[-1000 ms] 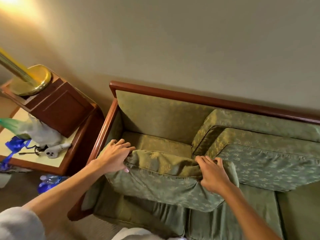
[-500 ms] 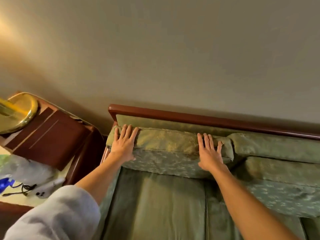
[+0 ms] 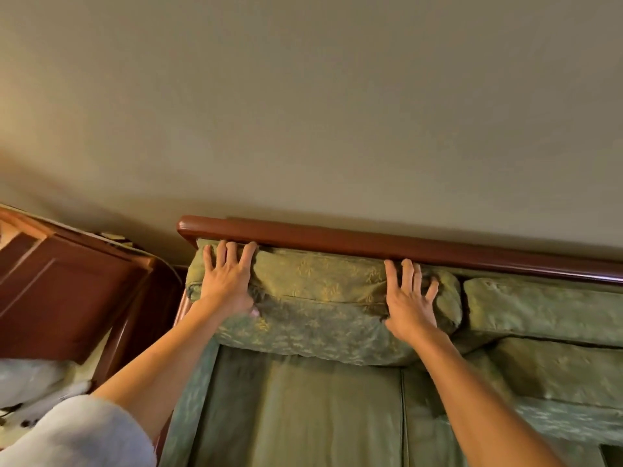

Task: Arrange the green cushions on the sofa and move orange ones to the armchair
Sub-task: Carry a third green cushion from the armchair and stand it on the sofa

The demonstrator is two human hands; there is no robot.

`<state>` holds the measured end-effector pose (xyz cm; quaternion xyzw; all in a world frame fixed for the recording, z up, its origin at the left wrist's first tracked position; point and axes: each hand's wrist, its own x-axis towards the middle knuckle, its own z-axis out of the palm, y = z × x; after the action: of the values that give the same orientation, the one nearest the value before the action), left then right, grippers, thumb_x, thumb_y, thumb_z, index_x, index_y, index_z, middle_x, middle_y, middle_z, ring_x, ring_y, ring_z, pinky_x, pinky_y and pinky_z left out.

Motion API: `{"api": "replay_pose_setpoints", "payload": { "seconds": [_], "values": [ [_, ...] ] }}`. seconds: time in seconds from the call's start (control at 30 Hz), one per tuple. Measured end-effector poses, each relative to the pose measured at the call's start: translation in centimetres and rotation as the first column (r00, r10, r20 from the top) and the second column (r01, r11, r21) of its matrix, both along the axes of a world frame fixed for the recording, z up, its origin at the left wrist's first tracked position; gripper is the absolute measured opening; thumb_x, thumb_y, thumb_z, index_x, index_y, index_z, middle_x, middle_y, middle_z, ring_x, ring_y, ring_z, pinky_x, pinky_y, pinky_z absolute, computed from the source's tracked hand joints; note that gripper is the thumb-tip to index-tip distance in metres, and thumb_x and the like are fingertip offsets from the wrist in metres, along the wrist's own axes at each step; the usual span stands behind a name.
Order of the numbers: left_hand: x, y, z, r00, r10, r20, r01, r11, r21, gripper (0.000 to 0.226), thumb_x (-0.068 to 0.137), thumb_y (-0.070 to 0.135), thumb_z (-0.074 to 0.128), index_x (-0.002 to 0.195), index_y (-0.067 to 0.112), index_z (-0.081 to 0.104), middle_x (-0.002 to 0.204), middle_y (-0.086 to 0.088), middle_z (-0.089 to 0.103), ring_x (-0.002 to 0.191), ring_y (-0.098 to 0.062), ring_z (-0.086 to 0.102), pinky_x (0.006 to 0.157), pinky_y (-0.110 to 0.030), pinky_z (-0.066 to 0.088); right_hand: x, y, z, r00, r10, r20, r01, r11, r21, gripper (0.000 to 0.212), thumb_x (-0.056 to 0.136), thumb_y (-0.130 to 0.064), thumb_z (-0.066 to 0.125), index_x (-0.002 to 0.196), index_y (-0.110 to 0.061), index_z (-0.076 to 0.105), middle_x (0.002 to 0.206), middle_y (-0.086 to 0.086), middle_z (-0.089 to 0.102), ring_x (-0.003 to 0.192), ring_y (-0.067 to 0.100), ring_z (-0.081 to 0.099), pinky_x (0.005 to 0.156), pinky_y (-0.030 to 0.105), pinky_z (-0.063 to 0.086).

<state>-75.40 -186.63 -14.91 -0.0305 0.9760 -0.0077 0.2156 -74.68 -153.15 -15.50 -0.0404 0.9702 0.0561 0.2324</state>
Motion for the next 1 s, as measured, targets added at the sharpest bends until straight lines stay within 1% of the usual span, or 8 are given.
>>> {"api": "replay_pose_setpoints", "payload": {
  "seconds": [0.17, 0.27, 0.4, 0.53, 0.6, 0.67, 0.8, 1.0],
  "values": [
    [-0.5, -0.6, 1.1, 0.994, -0.016, 0.106, 0.017, 1.0, -0.01, 0.151, 0.045, 0.061, 0.095, 0.155, 0.023, -0.002, 0.153, -0.017, 0.016, 0.149, -0.04, 0.004, 0.122, -0.06, 0.001, -0.3, -0.1, 1.6, 0.995, 0.051, 0.09, -0.05, 0.999, -0.014, 0.121, 0.084, -0.033, 0.079, 0.155, -0.017, -0.018, 0.162, 0.018, -0.012, 0.151, 0.036, -0.006, 0.116, 0.064, 0.011],
    [-1.5, -0.8, 3.9, 0.973, 0.032, 0.227, -0.043, 0.998, 0.047, 0.147, 0.05, 0.055, 0.096, 0.157, 0.024, 0.0, 0.158, -0.014, 0.016, 0.151, -0.039, 0.007, 0.122, -0.055, 0.007, 0.1, 1.6, 5.1, 0.984, 0.013, 0.178, 0.013, 0.99, -0.143, 0.12, 0.079, -0.039, 0.081, 0.158, -0.022, -0.008, 0.164, 0.012, -0.005, 0.152, 0.032, 0.0, 0.117, 0.06, 0.013],
    [-0.1, 0.3, 7.6, 0.952, 0.17, 0.255, -0.221, 0.957, 0.188, 0.125, 0.065, 0.048, 0.091, 0.158, 0.02, 0.012, 0.161, -0.014, 0.022, 0.149, -0.036, 0.02, 0.12, -0.049, 0.02, 5.1, 7.3, 10.8, 0.981, -0.192, 0.04, 0.194, 0.924, -0.331, 0.113, 0.083, -0.049, 0.075, 0.158, -0.026, -0.006, 0.166, 0.008, 0.004, 0.152, 0.028, 0.005, 0.118, 0.058, 0.015],
    [7.4, 2.5, 8.5, 0.958, 0.272, 0.09, -0.279, 0.821, 0.498, 0.104, 0.066, 0.048, 0.091, 0.149, 0.024, 0.033, 0.156, -0.011, 0.032, 0.142, -0.036, 0.031, 0.114, -0.052, 0.031, 15.4, 15.8, 13.2, 0.913, -0.401, 0.071, 0.385, 0.794, -0.47, 0.107, 0.085, -0.047, 0.073, 0.158, -0.029, -0.002, 0.166, 0.0, 0.01, 0.151, 0.024, 0.017, 0.12, 0.049, 0.022],
    [13.3, 4.7, 8.8, 0.947, 0.267, 0.175, -0.316, 0.693, 0.648, 0.097, 0.066, 0.047, 0.092, 0.143, 0.024, 0.04, 0.153, -0.011, 0.037, 0.138, -0.033, 0.036, 0.107, -0.048, 0.036, 20.5, 20.4, 14.0, 0.888, -0.435, 0.145, 0.449, 0.76, -0.47, 0.108, 0.084, -0.045, 0.075, 0.158, -0.028, -0.001, 0.166, 0.001, 0.01, 0.15, 0.021, 0.019, 0.119, 0.041, 0.025],
    [19.8, 7.6, 9.5, 0.947, 0.17, 0.274, -0.317, 0.644, 0.696, 0.091, 0.064, 0.055, 0.09, 0.137, 0.029, 0.043, 0.151, -0.007, 0.041, 0.137, -0.027, 0.04, 0.101, -0.037, 0.036, 24.4, 24.9, 15.3, 0.878, -0.435, 0.2, 0.476, 0.75, -0.459, 0.107, 0.085, -0.042, 0.075, 0.158, -0.026, -0.001, 0.167, 0.003, 0.007, 0.15, 0.021, 0.019, 0.118, 0.035, 0.024],
    [28.0, 14.4, 10.4, 0.967, 0.21, 0.147, -0.243, 0.574, 0.782, 0.107, 0.029, 0.092, 0.074, 0.12, 0.038, 0.053, 0.131, 0.003, 0.059, 0.126, -0.014, 0.051, 0.098, -0.02, 0.037, 27.9, 32.5, 18.7, 0.877, -0.445, 0.184, 0.476, 0.748, -0.463, 0.109, 0.079, -0.047, 0.075, 0.158, -0.027, 0.004, 0.165, 0.004, 0.018, 0.148, 0.021, 0.026, 0.117, 0.037, 0.028],
    [30.7, 32.3, 16.2, 0.975, 0.21, -0.072, -0.054, 0.539, 0.84, 0.079, 0.067, 0.052, 0.089, 0.134, 0.04, 0.05, 0.146, 0.012, 0.047, 0.136, -0.01, 0.041, 0.109, -0.034, 0.034, 29.0, 44.2, 21.6, 0.935, -0.344, 0.085, 0.333, 0.77, -0.544, 0.129, 0.053, -0.077, 0.071, 0.156, -0.028, 0.012, 0.161, 0.004, 0.029, 0.126, 0.013, 0.05, 0.111, 0.046, 0.041]
  ]
}}
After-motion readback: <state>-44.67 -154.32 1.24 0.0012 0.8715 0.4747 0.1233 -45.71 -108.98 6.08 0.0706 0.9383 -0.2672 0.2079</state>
